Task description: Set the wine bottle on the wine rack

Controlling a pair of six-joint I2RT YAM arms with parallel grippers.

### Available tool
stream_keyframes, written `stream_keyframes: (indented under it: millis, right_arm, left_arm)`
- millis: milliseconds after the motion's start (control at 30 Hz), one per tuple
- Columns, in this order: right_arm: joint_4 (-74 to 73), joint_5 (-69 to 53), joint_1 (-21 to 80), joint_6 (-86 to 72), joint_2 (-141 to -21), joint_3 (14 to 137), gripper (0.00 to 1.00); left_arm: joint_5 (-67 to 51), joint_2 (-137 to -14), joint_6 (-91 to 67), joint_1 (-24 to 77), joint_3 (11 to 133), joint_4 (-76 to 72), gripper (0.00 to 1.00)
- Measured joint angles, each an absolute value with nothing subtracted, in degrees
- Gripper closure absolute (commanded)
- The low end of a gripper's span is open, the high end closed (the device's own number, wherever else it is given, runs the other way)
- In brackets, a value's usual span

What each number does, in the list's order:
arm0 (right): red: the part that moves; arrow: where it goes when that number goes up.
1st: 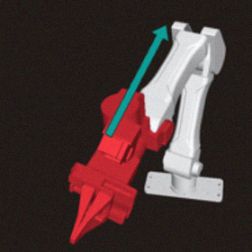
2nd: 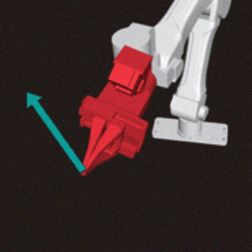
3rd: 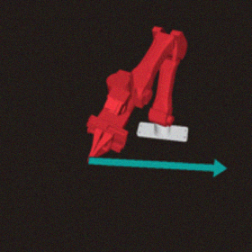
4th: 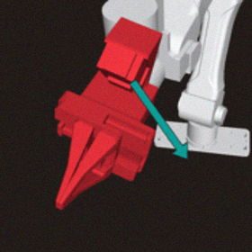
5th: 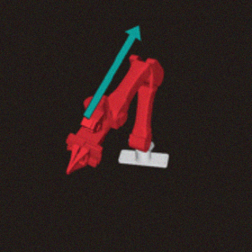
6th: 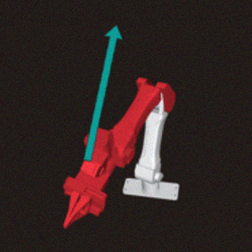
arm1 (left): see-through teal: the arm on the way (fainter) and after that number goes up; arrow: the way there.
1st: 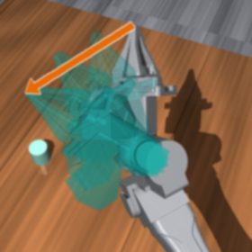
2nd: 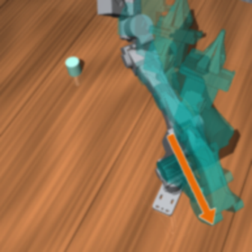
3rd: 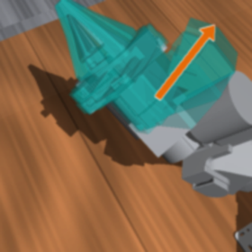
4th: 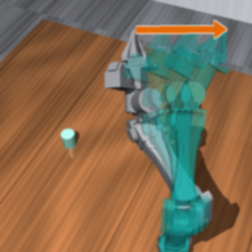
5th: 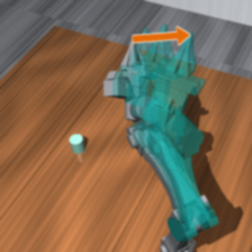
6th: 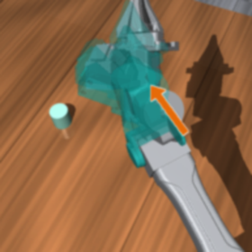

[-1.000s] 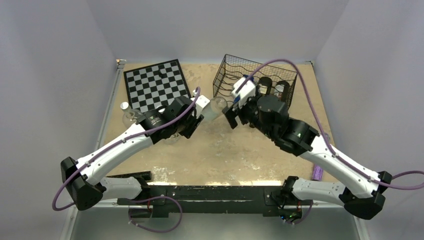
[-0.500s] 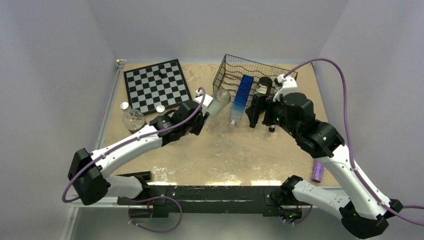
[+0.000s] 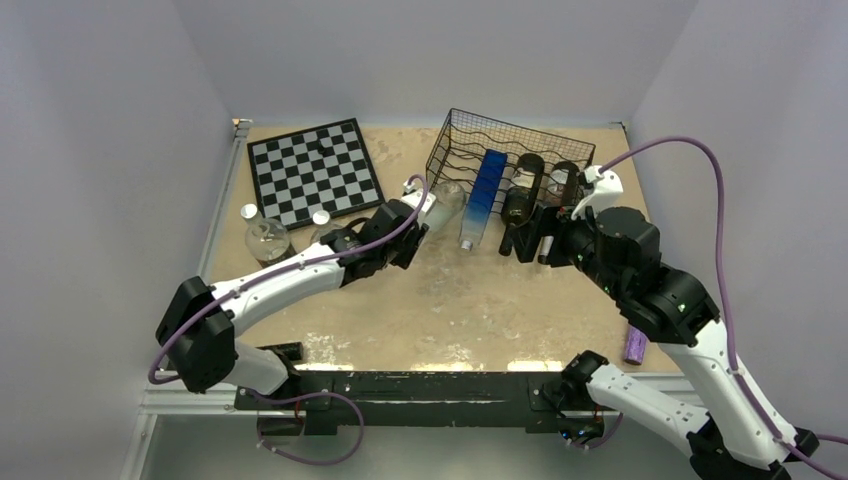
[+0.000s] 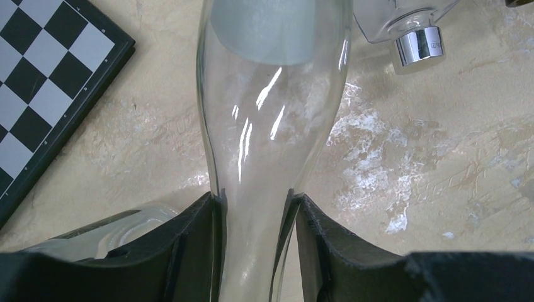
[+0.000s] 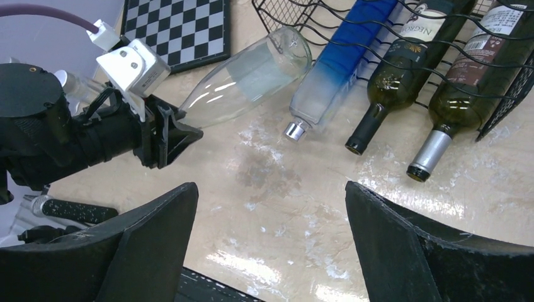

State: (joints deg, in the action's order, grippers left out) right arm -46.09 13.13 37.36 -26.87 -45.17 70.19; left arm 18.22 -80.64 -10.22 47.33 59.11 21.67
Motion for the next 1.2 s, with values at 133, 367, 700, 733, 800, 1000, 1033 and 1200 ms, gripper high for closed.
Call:
stream_keyframes:
  millis: [133, 367, 700, 733, 800, 1000, 1033, 1200]
  right_arm:
    - [-46.5, 12.5, 37.2, -26.8, -45.4, 70.3, 0.08]
    - [-47.0, 11.8, 37.2, -26.1, -46.1, 72.2, 0.08]
    - [-47.2, 10.9, 37.2, -27.0, -44.5, 71.3, 0.08]
    - [-47.2, 10.9, 37.2, -27.0, -44.4, 71.1, 0.08]
    - [-47.2, 10.9, 37.2, -27.1, -44.1, 70.7, 0.09]
    - [-47.3, 11.0, 37.1, -27.5, -43.1, 69.7, 0.09]
    - [-47.3, 11.0, 37.2, -27.5, -43.1, 69.7, 0.08]
    - [-47.4, 11.0, 37.1, -27.4, -43.0, 69.7, 0.08]
  left_arm:
    - [18.2, -82.3, -11.1, 47.3, 59.1, 20.6, 1.00]
    - [18.4, -86.2, -12.0, 47.3, 59.1, 19.0, 1.00]
    - [20.6, -87.8, -12.5, 47.3, 59.1, 13.9, 1.00]
    - [21.2, -88.2, -12.5, 47.3, 59.1, 13.4, 1.00]
    - [21.5, -88.7, -12.5, 47.3, 59.1, 12.8, 1.00]
    - [22.2, -90.8, -13.0, 47.3, 55.8, 3.9, 1.00]
    - [22.4, -91.4, -13.1, 47.3, 55.4, 2.3, 1.00]
    - [23.7, -95.8, -14.2, 47.3, 55.4, -5.1, 1.00]
